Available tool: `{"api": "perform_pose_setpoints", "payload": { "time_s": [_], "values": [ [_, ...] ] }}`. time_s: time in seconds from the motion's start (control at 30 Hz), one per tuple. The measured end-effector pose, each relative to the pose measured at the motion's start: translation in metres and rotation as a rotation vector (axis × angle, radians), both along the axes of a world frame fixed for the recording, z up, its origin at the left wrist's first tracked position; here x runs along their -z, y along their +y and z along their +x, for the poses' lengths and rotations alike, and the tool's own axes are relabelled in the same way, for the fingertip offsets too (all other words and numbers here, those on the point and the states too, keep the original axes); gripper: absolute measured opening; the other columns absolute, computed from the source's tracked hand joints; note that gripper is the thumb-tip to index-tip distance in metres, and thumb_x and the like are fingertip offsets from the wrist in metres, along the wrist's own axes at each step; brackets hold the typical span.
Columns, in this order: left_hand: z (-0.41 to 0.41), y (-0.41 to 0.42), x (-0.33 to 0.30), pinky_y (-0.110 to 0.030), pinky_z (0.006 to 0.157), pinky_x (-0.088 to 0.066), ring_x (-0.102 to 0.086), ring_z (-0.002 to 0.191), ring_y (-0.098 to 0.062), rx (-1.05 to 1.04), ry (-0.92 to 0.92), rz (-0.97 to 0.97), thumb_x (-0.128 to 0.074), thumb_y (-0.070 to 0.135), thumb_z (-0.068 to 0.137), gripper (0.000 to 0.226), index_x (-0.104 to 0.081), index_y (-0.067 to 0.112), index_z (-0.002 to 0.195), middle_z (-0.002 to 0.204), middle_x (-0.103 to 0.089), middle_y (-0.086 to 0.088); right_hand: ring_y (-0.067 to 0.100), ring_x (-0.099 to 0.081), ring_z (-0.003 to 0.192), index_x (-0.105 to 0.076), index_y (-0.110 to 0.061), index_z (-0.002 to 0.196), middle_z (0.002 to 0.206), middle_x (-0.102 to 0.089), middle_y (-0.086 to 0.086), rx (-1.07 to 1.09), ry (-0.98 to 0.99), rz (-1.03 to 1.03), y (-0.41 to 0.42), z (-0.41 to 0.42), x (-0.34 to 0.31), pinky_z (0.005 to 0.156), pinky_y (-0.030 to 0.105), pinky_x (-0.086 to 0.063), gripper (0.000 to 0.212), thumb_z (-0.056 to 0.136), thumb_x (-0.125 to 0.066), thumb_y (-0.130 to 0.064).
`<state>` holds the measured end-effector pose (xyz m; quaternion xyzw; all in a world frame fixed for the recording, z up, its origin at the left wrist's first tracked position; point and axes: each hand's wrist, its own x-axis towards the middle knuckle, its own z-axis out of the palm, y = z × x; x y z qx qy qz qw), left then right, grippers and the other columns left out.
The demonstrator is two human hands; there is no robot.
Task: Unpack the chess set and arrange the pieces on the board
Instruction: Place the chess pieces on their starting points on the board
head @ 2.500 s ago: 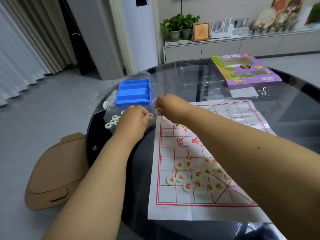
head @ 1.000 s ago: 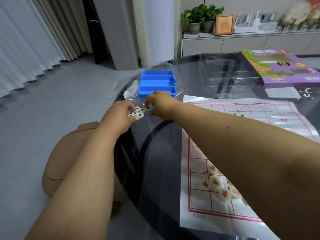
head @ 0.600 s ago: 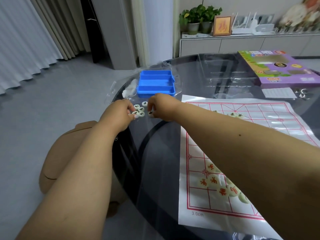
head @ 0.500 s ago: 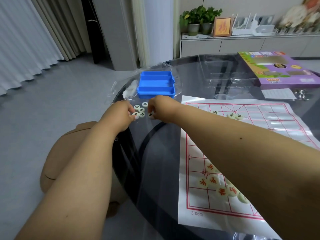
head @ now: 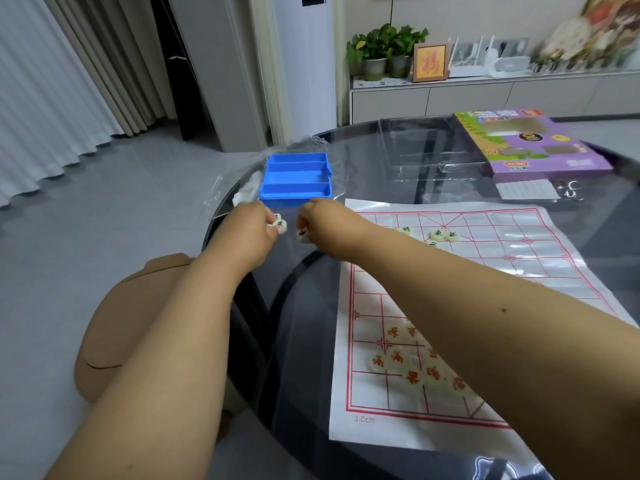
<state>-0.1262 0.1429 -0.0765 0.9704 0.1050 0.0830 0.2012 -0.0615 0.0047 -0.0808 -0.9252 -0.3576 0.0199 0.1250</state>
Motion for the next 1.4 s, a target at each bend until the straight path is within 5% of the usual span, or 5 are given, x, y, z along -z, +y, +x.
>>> {"api": "perform_pose_setpoints", "payload": {
  "time_s": [0.2,0.47,0.73,1.07,1.4],
  "values": [
    [0.009,-0.074,-0.004,-0.025,0.057,-0.035,-0.049,0.064,-0.009,0.227,0.048,-0.027,-0.059,0.029,0.093,0.013,-0.063,0.018,0.088,0.074,-0.053,0.007,0.025,-0.06,0.095,-0.064,-0.013,0.112,0.112,-0.06,0.008,0.167,0.032,0.044,-0.087,0.005,-0.019,0.086,0.035,-0.051,0.022,0.09,-0.061,-0.017],
    [0.015,-0.15,0.002,-0.03,0.086,-0.049,-0.057,0.099,-0.018,0.449,0.172,0.043,-0.059,0.029,0.094,0.025,-0.059,0.018,0.116,0.119,-0.052,0.0,0.022,-0.058,0.096,-0.064,-0.015,0.112,0.112,-0.063,0.005,0.25,0.065,-0.087,-0.18,0.0,-0.015,0.087,0.033,-0.05,0.023,0.089,-0.063,-0.018],
    [0.022,-0.174,0.012,-0.04,0.086,-0.052,-0.057,0.095,-0.024,0.48,0.13,0.211,-0.06,0.03,0.093,0.03,-0.055,0.018,0.12,0.117,-0.051,-0.004,0.019,-0.056,0.095,-0.063,-0.017,0.112,0.112,-0.059,0.002,0.221,0.097,-0.115,-0.197,-0.008,-0.006,0.084,0.031,-0.049,0.027,0.085,-0.064,-0.013],
    [0.011,-0.122,0.004,-0.023,0.076,-0.042,-0.055,0.101,-0.014,0.29,-0.041,0.069,-0.063,0.035,0.09,0.034,-0.055,0.023,0.121,0.12,-0.051,0.003,0.015,-0.051,0.094,-0.062,-0.018,0.115,0.109,-0.058,0.001,0.167,-0.035,0.051,-0.152,-0.007,-0.017,0.081,0.026,-0.045,0.029,0.088,-0.065,-0.025],
    [0.007,-0.012,0.016,-0.039,0.092,-0.046,-0.056,0.104,-0.028,-0.053,-0.027,0.084,-0.069,0.037,0.085,0.043,-0.058,0.011,0.118,0.123,-0.047,-0.01,0.022,-0.053,0.111,-0.054,-0.017,0.126,0.125,-0.054,0.005,0.024,0.048,0.145,-0.038,0.002,-0.004,0.095,0.032,-0.044,0.04,0.088,-0.064,-0.021]
  ]
}}
